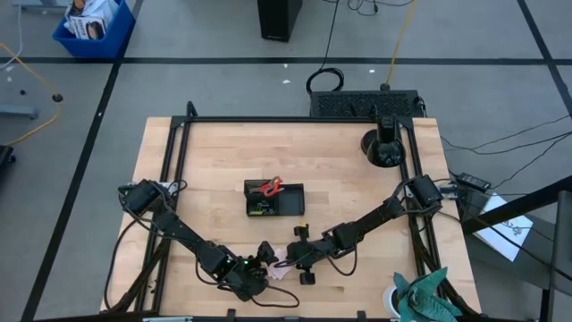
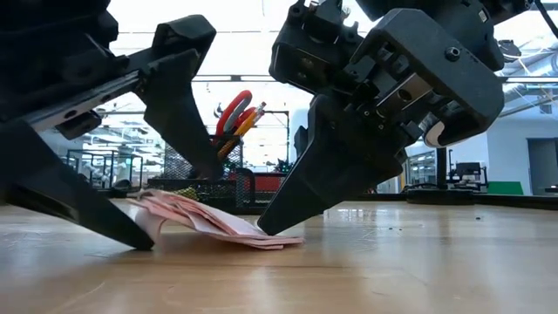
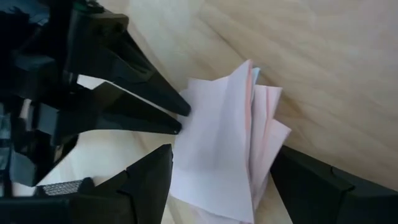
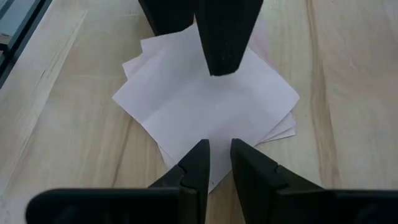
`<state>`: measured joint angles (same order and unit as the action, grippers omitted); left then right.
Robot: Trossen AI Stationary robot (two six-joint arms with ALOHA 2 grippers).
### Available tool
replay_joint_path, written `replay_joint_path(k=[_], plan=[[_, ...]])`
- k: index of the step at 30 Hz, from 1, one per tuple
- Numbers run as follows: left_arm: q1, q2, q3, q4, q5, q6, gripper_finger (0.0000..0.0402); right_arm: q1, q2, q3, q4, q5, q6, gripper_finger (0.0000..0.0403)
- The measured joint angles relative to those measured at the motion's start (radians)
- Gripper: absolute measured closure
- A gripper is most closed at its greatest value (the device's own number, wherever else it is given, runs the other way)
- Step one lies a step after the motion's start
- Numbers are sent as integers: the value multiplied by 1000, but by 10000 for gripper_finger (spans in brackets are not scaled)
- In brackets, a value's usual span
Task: Pick and place office supplies into organizer
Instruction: Put the pink sticky notes into the black desk organizer
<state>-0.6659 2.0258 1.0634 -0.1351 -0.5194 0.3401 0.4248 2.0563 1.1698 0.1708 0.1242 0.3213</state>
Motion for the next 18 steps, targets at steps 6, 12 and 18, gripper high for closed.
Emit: replay_joint_path(k=[6, 12, 18], plan=[[1, 6, 0, 16, -28, 18, 160, 0, 0, 0, 3, 0, 0, 344], [5, 12, -5, 53, -45, 34, 239, 0, 0, 0, 4, 0, 0, 344], [17, 12, -5, 52, -27, 13, 294, 0, 0, 0, 4, 0, 0, 344]])
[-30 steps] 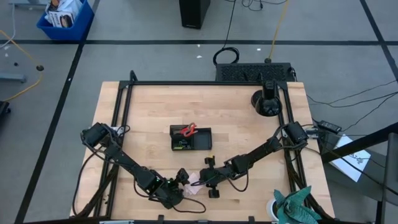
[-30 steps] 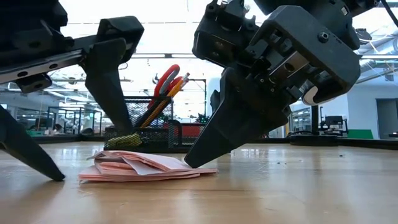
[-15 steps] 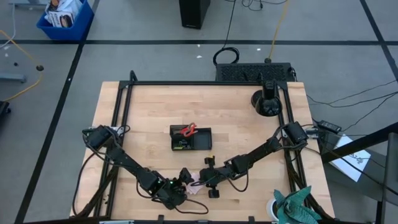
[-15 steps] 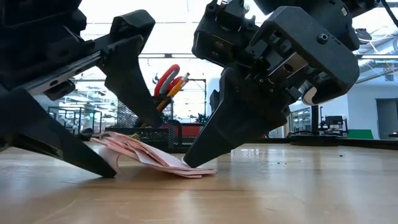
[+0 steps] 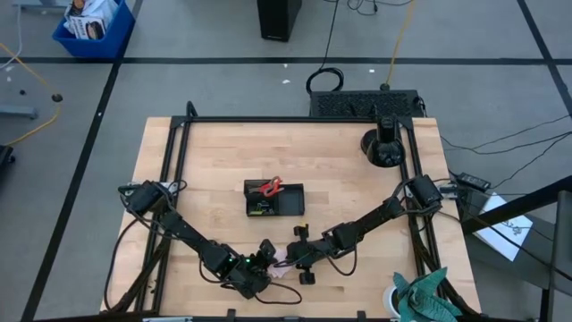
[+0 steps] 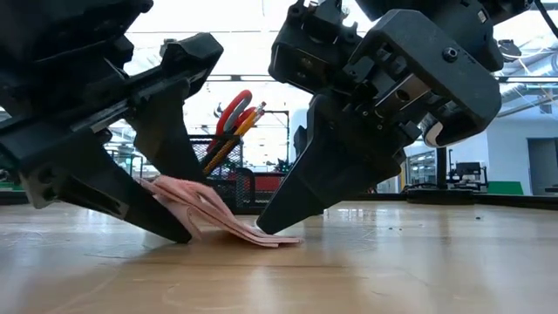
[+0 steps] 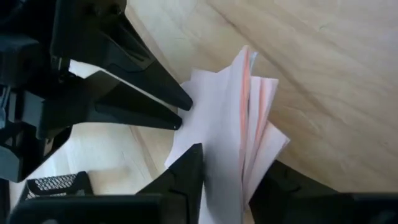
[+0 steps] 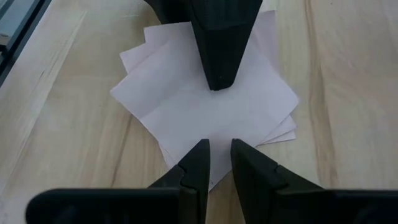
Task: Pick and place office supplies into organizer
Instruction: Put the pink sticky notes into the black desk organizer
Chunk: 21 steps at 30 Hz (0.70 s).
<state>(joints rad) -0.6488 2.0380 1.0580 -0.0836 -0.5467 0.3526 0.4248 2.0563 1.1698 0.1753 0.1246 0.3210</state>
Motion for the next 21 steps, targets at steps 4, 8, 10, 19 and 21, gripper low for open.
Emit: replay_joint_path(k=[4, 8, 10, 19, 21], plan=[[0, 0, 0, -1, 4, -5, 312, 0, 0, 0, 0, 0, 0, 344], [-4, -3, 5, -4, 3, -3, 328, 0, 0, 0, 0, 0, -11, 344], [-5, -10, 12, -13, 3, -10, 337, 0, 0, 0, 0, 1, -18, 344], [-6, -23, 70, -142, -58, -75, 388, 0, -3, 0, -3, 14, -34, 342], [-6, -23, 78, -176, -62, -91, 395, 4, -8, 0, -9, 46, -45, 336]])
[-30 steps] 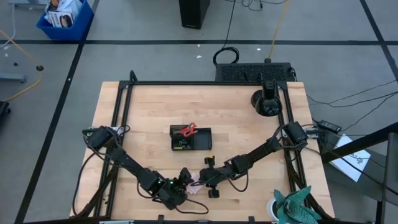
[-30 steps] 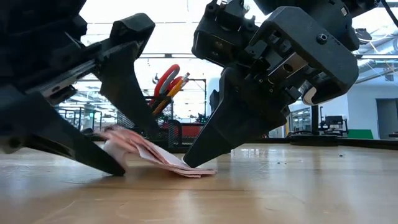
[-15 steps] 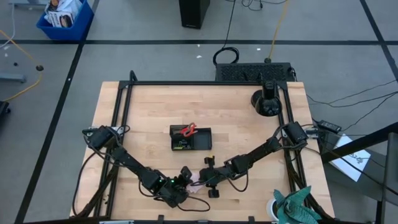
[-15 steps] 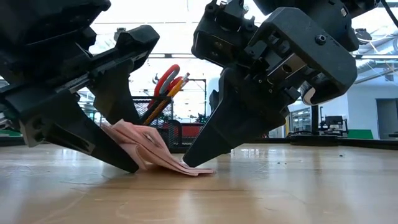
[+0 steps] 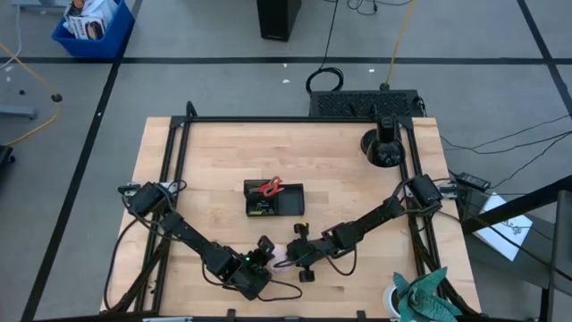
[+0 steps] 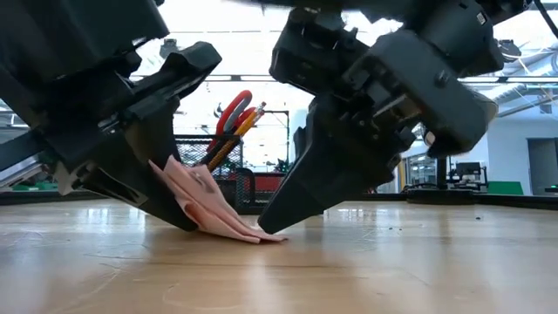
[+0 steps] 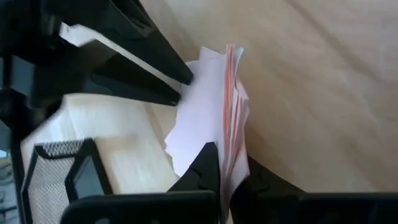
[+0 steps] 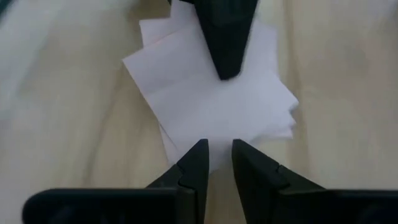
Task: Pick and place office supplies into organizer
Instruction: Put the pink sticky notes into the black desk organizer
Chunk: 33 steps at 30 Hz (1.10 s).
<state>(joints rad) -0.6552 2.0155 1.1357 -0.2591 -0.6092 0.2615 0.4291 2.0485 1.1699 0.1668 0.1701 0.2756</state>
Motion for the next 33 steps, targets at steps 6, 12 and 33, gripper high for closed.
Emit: replay_joint_path(k=[6, 12, 33], plan=[[1, 0, 1, -12, -31, -82, 380, 38, -57, -1, -55, 157, -85, 289], [27, -9, 2, -10, -30, -203, 380, 98, -75, -1, 0, 225, -233, 222], [66, -97, 4, 64, 17, -245, 388, 102, -71, 0, -23, 430, -211, 204]])
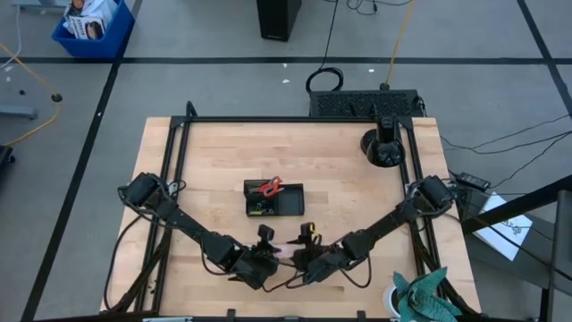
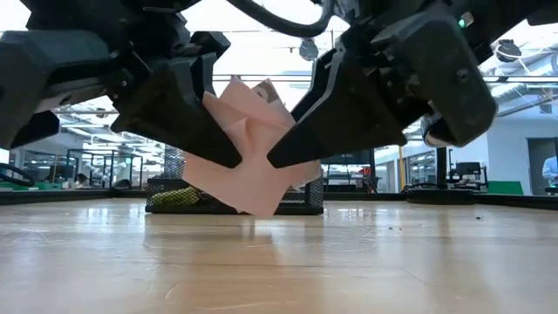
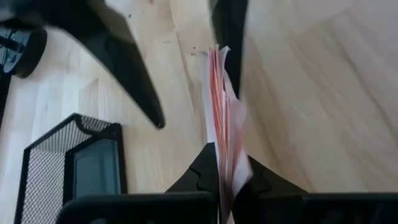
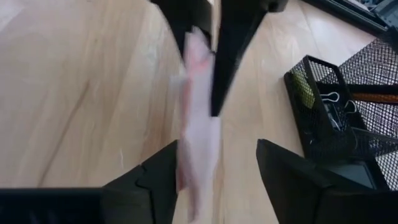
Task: Pick and place office supplies into organizer
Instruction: Put the pink sticky notes into the black desk organizer
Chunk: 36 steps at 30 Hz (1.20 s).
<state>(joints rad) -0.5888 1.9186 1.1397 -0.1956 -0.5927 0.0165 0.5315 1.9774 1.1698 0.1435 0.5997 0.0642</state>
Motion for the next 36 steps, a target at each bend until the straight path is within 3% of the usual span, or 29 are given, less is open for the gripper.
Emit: replay_joint_path(k=[5, 11, 21, 26, 31, 36], plan=[[0, 0, 0, 19, 16, 8, 368, -15, 1, 0, 1, -54, 2, 255], [-1, 0, 0, 19, 27, 2, 365, -30, 1, 0, 1, -148, 16, 386], [-30, -7, 1, 3, 35, 8, 347, -35, 0, 2, -8, -160, 48, 399], [-54, -19, 2, -19, 5, 11, 279, -47, -2, 2, -14, -162, 50, 400], [-74, -21, 3, -21, -92, 8, 202, -54, -2, 2, 32, -185, 71, 401], [-75, -21, 3, -20, -105, -4, 154, -53, -16, 2, 67, -186, 70, 402]])
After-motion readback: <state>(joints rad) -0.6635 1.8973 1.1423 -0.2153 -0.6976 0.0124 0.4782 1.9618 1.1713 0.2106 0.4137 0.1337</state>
